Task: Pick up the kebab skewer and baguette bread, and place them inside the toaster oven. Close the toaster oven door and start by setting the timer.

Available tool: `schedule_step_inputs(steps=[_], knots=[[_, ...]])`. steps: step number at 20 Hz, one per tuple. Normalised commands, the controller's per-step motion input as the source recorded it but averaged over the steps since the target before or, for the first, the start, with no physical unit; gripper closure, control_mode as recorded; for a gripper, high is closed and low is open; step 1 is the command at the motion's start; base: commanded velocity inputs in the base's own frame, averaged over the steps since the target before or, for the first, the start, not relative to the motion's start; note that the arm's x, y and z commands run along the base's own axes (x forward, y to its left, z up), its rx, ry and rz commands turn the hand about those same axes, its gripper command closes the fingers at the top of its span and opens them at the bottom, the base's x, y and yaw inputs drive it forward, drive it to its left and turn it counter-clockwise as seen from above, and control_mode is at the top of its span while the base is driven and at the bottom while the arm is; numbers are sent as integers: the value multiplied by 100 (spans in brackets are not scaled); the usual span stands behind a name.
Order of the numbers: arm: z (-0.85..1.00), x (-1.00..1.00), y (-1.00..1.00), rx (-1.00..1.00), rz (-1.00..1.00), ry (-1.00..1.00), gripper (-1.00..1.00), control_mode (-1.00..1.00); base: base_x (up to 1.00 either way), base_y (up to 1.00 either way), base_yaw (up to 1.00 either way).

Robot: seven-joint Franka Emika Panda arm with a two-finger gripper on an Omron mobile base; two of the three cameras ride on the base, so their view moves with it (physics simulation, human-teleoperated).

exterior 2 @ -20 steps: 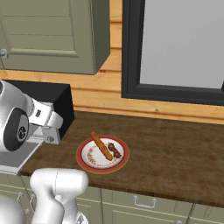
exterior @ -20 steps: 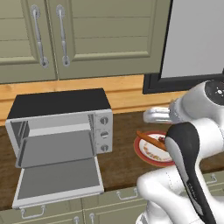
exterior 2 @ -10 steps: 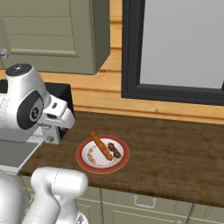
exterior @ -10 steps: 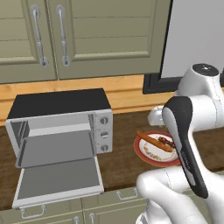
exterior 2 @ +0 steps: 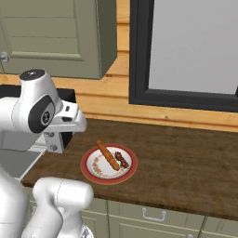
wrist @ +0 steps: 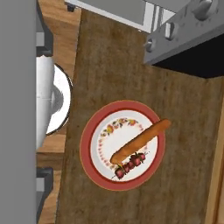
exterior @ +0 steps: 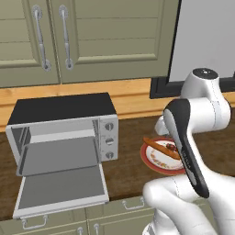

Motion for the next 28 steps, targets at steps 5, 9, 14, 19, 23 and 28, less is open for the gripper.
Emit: schedule_step_inputs(steps=[5,9,14,19,23,28], knots=[[-14,50,-49,0,21,6,-100,-100,0,0,0],[-50,18,-24,0,5,1,-100,-100,0,0,0],[-62,18,-19,0,10,1,-100,-100,0,0,0],[-57,37,-7,0,12,3,-100,-100,0,0,0],[-42,33,0,0,9,6,-100,-100,0,0,0],[-27,27,0,0,3,4,-100,-100,0,0,0]])
